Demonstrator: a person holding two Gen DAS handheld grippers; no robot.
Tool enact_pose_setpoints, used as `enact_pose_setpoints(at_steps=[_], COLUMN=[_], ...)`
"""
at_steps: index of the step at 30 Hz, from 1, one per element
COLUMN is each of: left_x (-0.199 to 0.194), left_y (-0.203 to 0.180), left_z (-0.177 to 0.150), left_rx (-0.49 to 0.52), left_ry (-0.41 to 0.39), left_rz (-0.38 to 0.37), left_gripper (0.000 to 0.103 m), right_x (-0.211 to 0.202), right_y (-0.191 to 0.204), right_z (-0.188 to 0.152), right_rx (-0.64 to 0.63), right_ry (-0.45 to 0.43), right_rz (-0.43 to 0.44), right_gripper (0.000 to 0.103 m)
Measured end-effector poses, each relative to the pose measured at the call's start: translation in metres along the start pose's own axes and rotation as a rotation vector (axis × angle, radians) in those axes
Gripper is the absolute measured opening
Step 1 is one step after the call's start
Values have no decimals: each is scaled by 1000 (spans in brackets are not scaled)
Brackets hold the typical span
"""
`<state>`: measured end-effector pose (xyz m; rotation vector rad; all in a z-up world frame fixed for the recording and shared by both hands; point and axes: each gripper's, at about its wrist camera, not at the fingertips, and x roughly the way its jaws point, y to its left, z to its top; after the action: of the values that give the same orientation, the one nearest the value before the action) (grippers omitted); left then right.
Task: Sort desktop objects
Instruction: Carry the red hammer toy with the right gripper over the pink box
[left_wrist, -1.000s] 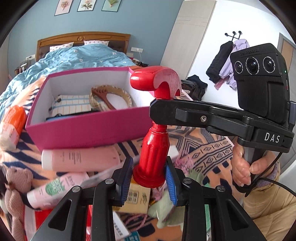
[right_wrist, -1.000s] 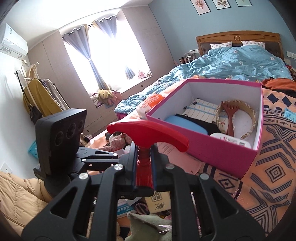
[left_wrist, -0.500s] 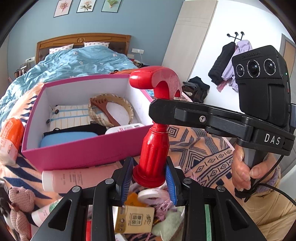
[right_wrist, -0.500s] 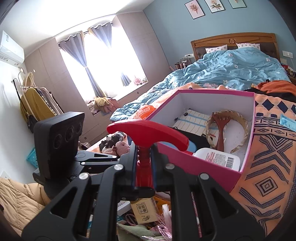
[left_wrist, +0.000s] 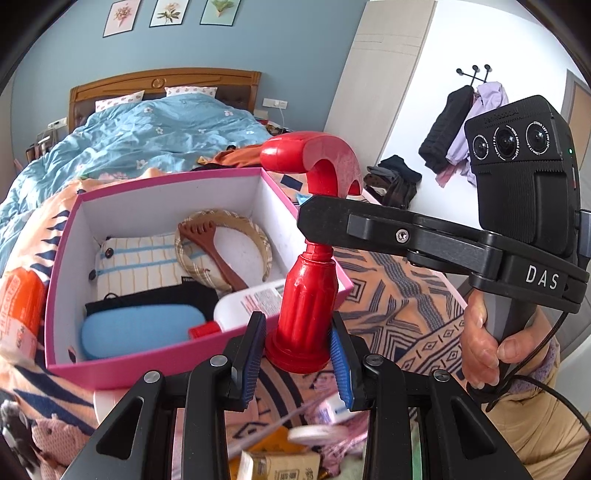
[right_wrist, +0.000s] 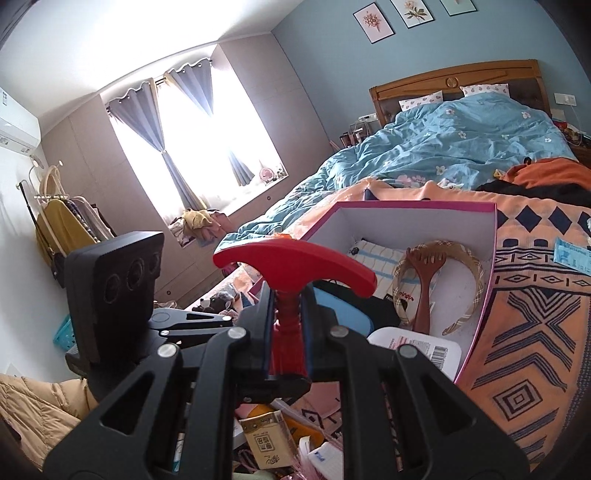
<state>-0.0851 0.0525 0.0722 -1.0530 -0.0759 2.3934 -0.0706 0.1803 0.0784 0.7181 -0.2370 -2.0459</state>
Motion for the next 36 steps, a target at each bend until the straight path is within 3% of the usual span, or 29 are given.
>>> enact_pose_setpoints(at_steps=[17,36], left_x=[40,84], left_y=[13,28], left_z=[32,46], left_rx=[-22,-73], left_ry=[52,116], left_rz=[26,46], left_gripper=[34,34], right_x=[17,41], right_y=[-38,-78], right_z=[21,28], right_rx=[49,122], right_ry=[15,64], right_rz=[-52,-108], right_gripper=[15,15])
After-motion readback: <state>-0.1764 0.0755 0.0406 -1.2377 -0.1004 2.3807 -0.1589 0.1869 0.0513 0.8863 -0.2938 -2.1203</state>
